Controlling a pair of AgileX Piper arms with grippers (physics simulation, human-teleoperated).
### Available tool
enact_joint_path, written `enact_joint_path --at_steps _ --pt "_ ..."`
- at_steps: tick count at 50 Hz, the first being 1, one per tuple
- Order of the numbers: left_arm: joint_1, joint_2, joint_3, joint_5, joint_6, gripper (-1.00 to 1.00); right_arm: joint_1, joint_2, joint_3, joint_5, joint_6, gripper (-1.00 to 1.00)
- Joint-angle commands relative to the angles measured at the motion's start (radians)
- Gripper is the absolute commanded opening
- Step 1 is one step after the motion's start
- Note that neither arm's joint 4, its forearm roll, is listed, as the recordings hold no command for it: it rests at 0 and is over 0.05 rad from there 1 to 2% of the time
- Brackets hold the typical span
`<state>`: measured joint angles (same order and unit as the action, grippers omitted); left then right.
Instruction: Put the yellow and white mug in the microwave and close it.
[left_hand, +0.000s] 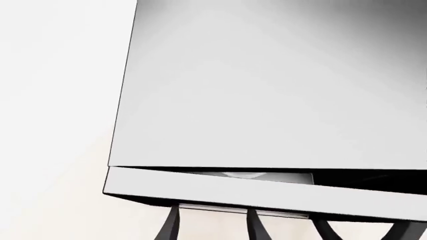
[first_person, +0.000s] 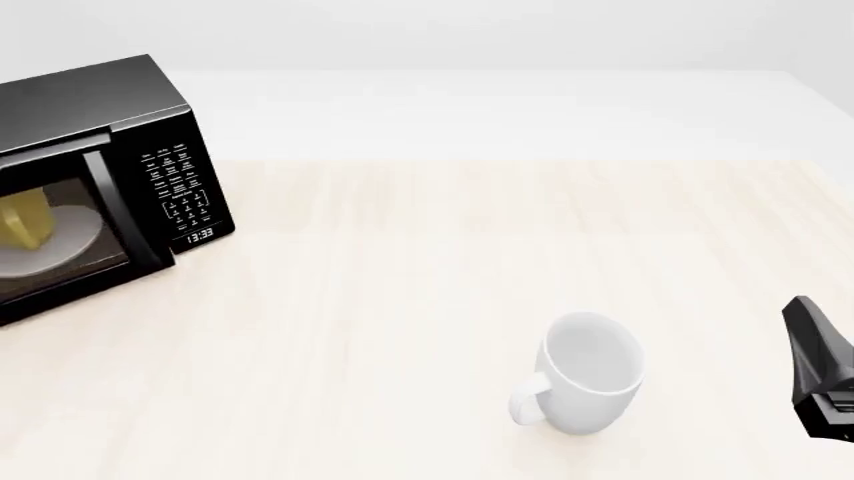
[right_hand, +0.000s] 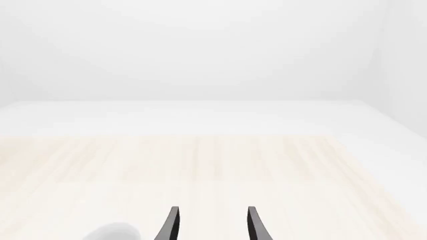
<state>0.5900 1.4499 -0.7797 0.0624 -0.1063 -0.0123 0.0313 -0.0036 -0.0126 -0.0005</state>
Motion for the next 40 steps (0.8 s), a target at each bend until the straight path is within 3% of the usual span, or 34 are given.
enact_joint_path --at_steps 1,25,40 --pt "-0.013 0.035 -0.031 -0.021 0.001 1.00 0.000 0.000 0.000 0.000 0.000 1.00" --pt "0.020 0.107 -0.080 -0.019 -0.050 1.00 0.000 0.000 0.000 0.000 0.000 1.00" --pt "-0.016 0.012 0.005 -0.007 -0.053 1.00 -0.001 0.003 0.000 -0.002 -0.001 1.00"
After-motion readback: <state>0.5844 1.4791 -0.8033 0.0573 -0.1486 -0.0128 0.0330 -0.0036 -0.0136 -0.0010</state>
